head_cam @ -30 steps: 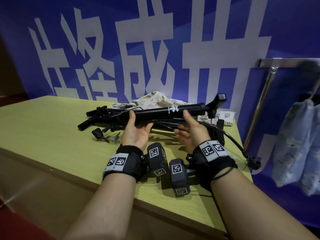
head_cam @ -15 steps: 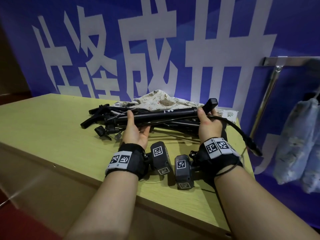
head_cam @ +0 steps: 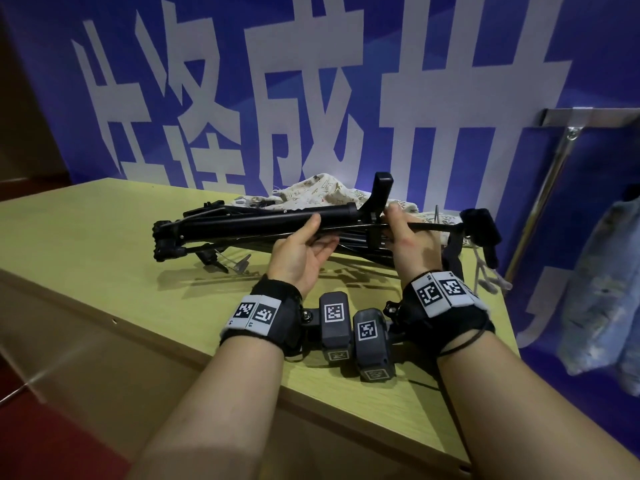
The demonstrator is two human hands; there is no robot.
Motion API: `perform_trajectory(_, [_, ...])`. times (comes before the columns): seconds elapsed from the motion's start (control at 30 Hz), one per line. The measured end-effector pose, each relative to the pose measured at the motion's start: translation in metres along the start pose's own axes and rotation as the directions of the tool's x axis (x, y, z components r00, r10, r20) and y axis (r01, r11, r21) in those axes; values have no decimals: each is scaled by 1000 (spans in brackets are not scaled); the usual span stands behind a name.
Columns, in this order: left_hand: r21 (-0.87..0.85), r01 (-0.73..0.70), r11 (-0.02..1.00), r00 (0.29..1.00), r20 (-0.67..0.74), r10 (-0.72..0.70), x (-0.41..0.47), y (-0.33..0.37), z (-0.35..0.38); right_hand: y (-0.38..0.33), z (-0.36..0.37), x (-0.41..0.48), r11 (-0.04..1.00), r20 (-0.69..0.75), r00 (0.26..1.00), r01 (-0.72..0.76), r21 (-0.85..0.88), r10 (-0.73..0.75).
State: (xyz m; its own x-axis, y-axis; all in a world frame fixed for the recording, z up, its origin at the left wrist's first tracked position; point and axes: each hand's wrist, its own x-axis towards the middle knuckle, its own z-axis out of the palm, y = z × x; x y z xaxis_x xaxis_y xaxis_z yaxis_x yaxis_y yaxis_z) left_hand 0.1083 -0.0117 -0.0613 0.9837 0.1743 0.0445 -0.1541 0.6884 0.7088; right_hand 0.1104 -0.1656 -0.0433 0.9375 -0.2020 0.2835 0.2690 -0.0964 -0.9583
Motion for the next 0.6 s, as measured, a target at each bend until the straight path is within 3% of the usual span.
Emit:
perform_trajectory(0.17, [17,-49,999,994,-98,50,-1,0,0,2,0,0,993,6,993,-114,37,114])
perform_trajectory(0.37, [34,-62,997,988,-136,66,-2,0,0,-4,-1,-4,990,30,994,-107,89,104])
perform_trajectory(0.6, [22,-57,998,987,-147,60,-2,0,0,-8,0,-6,828,231,941,-328,454,247])
